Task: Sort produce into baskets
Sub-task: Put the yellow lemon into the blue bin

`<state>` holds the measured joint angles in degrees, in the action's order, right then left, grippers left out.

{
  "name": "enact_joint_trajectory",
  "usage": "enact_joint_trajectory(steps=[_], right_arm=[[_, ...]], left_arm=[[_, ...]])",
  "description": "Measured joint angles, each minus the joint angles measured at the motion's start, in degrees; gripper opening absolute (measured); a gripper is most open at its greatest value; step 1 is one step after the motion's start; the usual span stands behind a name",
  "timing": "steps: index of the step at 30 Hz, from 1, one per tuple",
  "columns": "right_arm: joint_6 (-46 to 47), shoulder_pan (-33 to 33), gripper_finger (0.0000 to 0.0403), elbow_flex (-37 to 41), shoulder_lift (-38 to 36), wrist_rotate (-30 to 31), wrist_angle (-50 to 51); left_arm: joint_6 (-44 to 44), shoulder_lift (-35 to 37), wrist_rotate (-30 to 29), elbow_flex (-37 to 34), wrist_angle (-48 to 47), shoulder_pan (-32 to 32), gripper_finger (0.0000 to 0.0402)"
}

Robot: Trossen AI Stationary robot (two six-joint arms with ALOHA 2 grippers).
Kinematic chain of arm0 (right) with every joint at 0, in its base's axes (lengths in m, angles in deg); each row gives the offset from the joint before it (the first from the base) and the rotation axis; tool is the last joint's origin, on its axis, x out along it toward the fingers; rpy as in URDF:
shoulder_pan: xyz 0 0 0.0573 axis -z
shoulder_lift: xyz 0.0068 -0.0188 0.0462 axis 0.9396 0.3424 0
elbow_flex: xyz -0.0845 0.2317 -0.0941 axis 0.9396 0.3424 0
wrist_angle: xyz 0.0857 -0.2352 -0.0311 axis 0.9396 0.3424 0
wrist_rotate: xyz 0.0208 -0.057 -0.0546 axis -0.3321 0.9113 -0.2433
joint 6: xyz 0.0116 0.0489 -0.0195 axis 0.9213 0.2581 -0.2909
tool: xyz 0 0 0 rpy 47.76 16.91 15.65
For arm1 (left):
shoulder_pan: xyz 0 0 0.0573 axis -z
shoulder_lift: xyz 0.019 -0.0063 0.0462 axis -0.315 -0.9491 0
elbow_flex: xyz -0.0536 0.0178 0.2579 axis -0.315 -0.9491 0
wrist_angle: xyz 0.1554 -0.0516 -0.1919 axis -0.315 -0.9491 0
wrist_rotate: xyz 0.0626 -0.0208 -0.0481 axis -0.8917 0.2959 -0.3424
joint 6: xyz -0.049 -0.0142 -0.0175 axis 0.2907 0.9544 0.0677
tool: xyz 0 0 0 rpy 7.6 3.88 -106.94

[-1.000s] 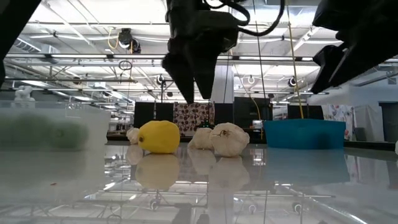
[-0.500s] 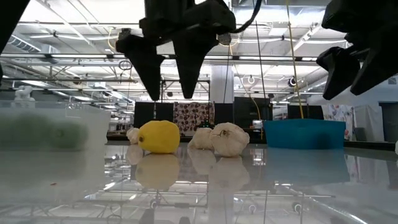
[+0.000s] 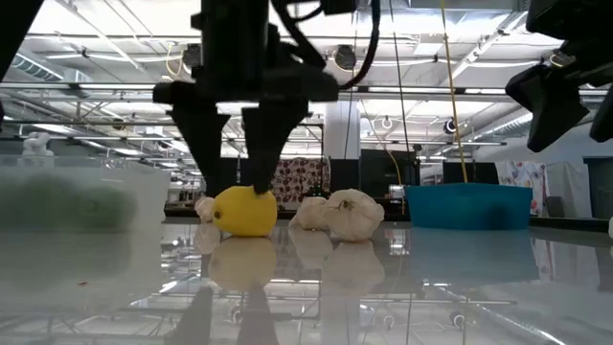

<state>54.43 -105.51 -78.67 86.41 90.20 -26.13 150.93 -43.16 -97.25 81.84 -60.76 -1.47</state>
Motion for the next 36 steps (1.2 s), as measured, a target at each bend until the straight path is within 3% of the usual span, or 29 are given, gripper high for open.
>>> enact_joint_trajectory(steps=[6, 13, 21, 26, 36], right_arm=[[0.3, -0.7, 0.0270, 0.0, 0.0, 0.2, -0.4], [2.4, -0.7, 0.0270, 0.0, 0.0, 0.3, -0.4], [3.6, -0.7, 0.0270, 0.0, 0.0, 0.2, -0.4], [3.9, -0.7, 0.0270, 0.0, 0.0, 0.2, -0.4], [4.0, -0.6, 0.0270, 0.0, 0.0, 0.2, -0.5]], left_arm=[[-4.3, 0.0, 0.7, -3.9, 10.4, -0.3, 0.0318], [-5.4, 0.0, -0.7, -6.6, 10.3, -1.9, 0.0318], [-18.0, 0.0, -0.9, -8.6, 18.5, -2.8, 0.0318], [-24.1, 0.6, 0.7, -8.0, 17.7, -3.0, 0.0318], [-41.0, 0.6, 4.3, 0.8, 6.5, -4.2, 0.0318]])
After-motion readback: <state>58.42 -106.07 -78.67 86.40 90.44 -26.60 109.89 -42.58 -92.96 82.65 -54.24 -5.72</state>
